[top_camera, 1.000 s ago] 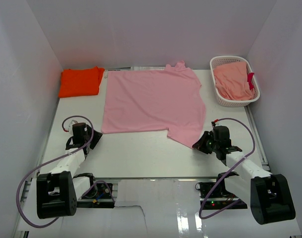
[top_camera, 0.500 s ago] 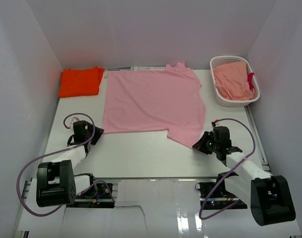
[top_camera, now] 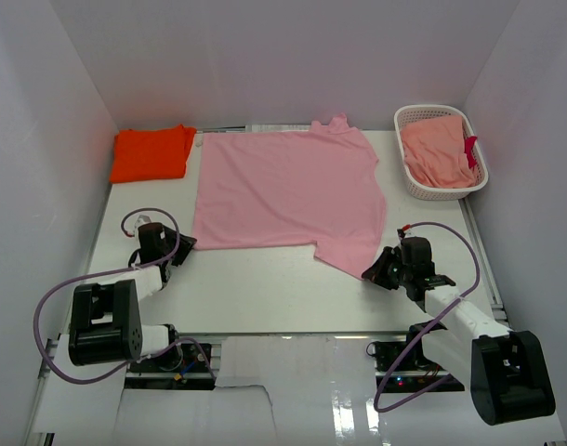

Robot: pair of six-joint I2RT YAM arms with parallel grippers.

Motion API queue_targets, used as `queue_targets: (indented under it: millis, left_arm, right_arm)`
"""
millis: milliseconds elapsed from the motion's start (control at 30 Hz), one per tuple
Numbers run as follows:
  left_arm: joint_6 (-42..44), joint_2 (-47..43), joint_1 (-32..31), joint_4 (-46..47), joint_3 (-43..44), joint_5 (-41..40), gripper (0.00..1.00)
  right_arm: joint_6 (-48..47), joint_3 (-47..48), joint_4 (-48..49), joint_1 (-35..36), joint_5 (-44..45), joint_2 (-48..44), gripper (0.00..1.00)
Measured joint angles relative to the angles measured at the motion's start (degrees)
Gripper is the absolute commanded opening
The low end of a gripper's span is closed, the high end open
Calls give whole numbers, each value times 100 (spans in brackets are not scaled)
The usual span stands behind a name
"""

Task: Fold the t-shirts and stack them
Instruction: Grap the side of the flattened tshirt closest away from the robot with both arms

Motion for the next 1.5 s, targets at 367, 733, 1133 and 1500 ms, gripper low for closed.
queue_targets:
  millis: [367, 733, 1133, 1500]
  left_arm:
    - [7, -223, 0, -354, -46, -7, 31]
    - [118, -894, 0, -1134, -140, -26, 42]
    - [140, -887, 0, -1187, -125, -26, 41]
    - [140, -518, 0, -726, -70, 2, 33]
  right_arm:
    - [-24, 0, 0, 0, 0, 0, 8]
    - [-90, 0, -4, 0, 0, -7, 8]
    - [-114, 0, -103, -2, 17, -81, 8]
    - [-127, 0, -153, -2, 22, -118, 8]
